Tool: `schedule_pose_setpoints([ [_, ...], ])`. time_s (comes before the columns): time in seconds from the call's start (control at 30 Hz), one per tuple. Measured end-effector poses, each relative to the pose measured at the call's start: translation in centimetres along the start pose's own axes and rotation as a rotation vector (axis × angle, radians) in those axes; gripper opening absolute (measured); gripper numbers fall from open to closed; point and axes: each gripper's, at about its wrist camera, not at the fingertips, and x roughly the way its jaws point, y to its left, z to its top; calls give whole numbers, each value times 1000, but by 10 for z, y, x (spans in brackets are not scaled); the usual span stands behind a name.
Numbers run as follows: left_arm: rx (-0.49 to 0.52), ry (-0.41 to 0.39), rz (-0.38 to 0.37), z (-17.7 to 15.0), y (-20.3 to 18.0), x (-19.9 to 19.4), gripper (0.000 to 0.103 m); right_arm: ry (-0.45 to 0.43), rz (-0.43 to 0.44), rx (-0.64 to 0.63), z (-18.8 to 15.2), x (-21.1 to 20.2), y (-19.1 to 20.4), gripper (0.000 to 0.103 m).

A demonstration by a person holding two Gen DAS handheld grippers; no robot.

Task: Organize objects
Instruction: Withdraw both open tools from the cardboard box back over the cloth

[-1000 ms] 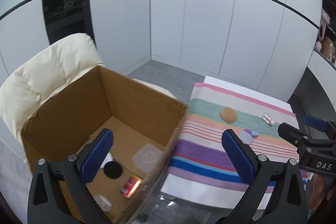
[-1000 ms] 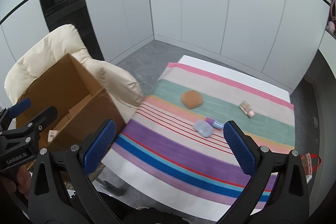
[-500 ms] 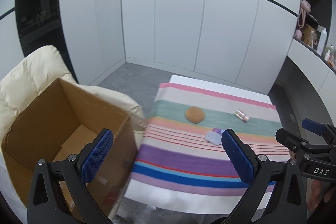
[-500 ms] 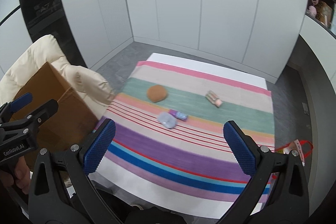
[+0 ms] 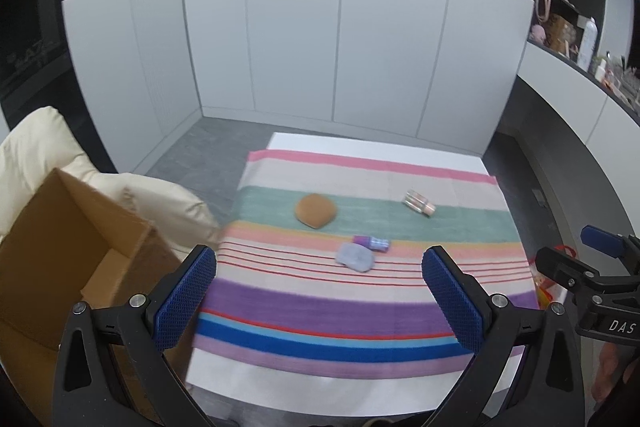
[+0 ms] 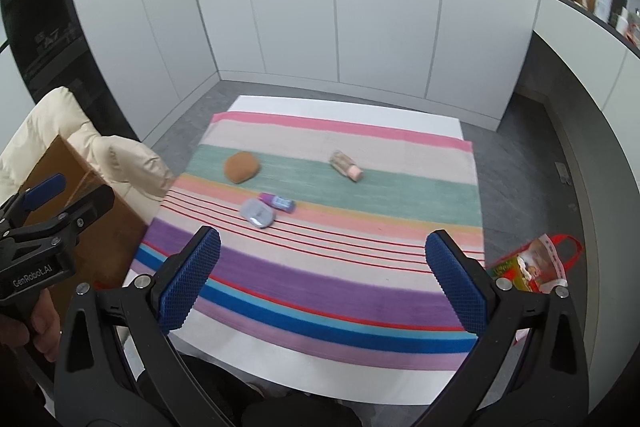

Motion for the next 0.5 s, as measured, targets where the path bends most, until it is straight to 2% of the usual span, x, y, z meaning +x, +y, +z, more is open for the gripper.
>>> schedule_pose_setpoints([
  [0.17,6,55,-20,-5,-17,22,103,36,-26,3,-8,15,-16,103],
  [0.27,28,78,-24,-12,-28,41,103,58,-31,2,-11,27,-23,100],
  [0.43,43,134,-35,-18,-35,82,94,94,-30,-16,-15,53,-30,91],
  [0.5,35,157,-40,-21,-35,97,88,105,-30,-21,-15,64,-31,91],
])
